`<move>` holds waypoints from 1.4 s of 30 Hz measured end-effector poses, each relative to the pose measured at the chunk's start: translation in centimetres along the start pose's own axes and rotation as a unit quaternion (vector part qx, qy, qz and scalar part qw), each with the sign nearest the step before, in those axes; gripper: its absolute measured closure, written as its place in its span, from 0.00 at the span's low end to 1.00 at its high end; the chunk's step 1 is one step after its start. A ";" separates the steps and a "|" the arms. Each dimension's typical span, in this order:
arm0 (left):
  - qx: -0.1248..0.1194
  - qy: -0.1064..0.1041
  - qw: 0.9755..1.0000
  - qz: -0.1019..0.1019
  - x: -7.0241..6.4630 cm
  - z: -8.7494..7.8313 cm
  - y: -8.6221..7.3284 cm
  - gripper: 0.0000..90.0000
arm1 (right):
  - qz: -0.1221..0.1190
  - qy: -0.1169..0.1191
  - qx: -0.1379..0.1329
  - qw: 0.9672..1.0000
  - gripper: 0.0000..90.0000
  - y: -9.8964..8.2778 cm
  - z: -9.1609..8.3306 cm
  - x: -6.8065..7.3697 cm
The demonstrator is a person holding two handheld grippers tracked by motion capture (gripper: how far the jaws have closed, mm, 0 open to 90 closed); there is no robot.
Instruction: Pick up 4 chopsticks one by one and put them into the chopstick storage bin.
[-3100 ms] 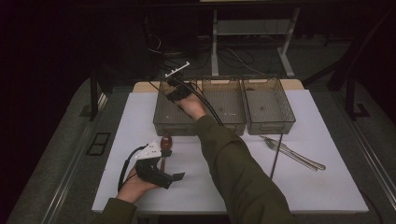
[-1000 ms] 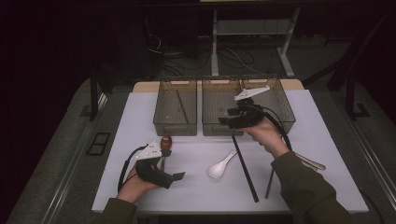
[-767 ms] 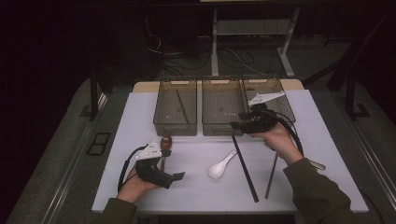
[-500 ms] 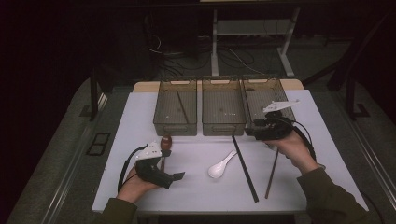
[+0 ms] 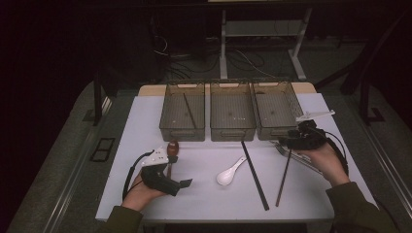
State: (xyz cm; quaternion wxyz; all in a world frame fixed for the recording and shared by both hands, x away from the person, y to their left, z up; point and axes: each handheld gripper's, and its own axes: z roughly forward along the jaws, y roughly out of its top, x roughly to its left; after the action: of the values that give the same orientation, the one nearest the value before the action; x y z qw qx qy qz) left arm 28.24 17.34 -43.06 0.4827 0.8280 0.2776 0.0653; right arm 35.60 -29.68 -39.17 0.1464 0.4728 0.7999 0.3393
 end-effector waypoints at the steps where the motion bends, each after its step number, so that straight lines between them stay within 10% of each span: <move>1: 0.000 0.000 1.000 0.000 0.0 0.0 0.0 0.00 | 0.006 -0.008 0.003 1.000 0.51 -0.2 0.1 -0.3; 18: 0.003 -0.001 1.000 0.003 -0.1 0.1 0.0 0.00 | 0.088 -0.042 0.057 0.994 0.62 -2.1 2.9 -4.1; 42: 0.002 -0.001 1.000 0.004 -0.1 0.1 0.0 0.00 | 0.089 -0.054 0.080 0.991 0.84 -2.2 4.0 -3.3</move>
State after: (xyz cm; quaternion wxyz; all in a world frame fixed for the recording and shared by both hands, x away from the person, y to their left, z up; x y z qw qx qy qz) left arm 28.19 17.24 -43.07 0.4814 0.8300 0.2740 0.0655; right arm 38.09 -31.63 -43.83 0.1201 0.5703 0.7700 0.2596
